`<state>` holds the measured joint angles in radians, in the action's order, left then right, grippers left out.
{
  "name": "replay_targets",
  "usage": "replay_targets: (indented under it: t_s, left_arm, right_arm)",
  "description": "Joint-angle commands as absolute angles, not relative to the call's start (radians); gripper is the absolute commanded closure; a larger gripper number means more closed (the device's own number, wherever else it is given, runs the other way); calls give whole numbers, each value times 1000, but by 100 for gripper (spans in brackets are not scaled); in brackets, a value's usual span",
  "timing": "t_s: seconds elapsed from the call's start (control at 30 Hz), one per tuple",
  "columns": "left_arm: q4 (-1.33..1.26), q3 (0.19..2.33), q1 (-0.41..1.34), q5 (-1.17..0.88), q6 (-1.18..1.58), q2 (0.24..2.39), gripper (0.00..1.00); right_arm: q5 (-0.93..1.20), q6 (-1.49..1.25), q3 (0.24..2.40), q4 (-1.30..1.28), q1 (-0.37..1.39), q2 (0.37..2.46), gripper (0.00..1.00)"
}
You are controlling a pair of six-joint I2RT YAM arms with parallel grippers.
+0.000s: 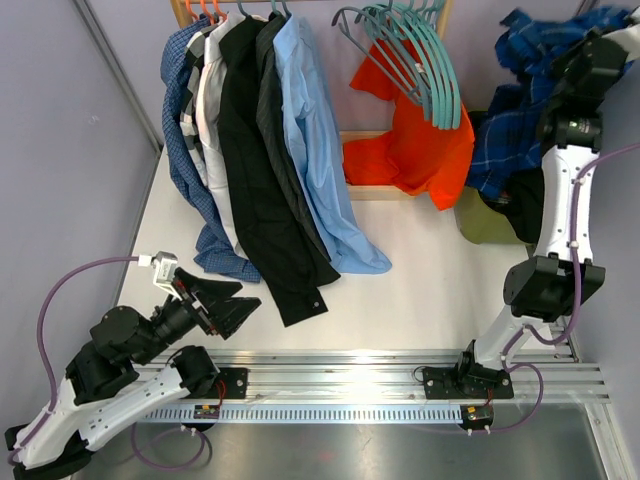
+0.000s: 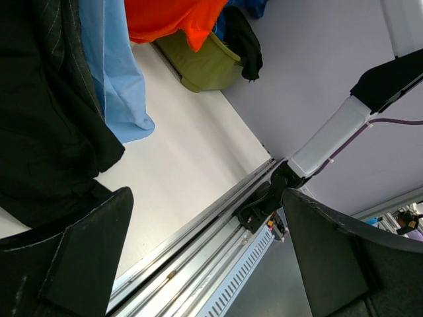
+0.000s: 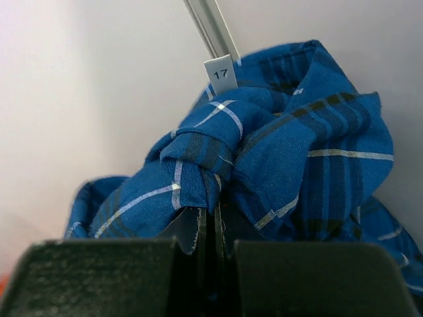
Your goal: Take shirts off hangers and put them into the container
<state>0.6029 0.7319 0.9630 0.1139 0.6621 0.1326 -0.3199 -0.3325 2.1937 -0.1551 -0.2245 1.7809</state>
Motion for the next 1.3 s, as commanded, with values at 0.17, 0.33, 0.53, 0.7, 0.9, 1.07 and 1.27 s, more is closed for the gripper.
replay_targets:
  t_s: [0.17, 0.33, 0.53, 0.7, 0.9, 1.07, 1.27]
  left_arm:
    - [555, 707, 962, 124, 686, 120, 1]
    - [541, 683, 962, 121, 695, 92, 1]
    - [587, 699, 962, 126, 692, 63, 1]
    - [598, 689, 962, 141, 695, 26, 1]
    - [618, 709, 962, 143, 690, 25, 1]
    - [637, 730, 962, 153, 677, 18, 1]
    - [652, 733, 962, 150, 673, 6, 1]
  right_arm:
    - [-422, -461, 1639, -231, -226, 1859, 100]
    - [-375, -698, 1680, -550, -225, 2136, 100]
    - [-342, -690, 1772, -634, -227, 2198, 100]
    - [-380, -635, 1753, -589, -227, 2042, 100]
    - [-362, -580, 1728, -500, -221, 1809, 53]
    - [-402, -532, 1667, -396, -201, 1560, 18]
    - [-371, -451, 1631, -332, -109, 1242, 16]
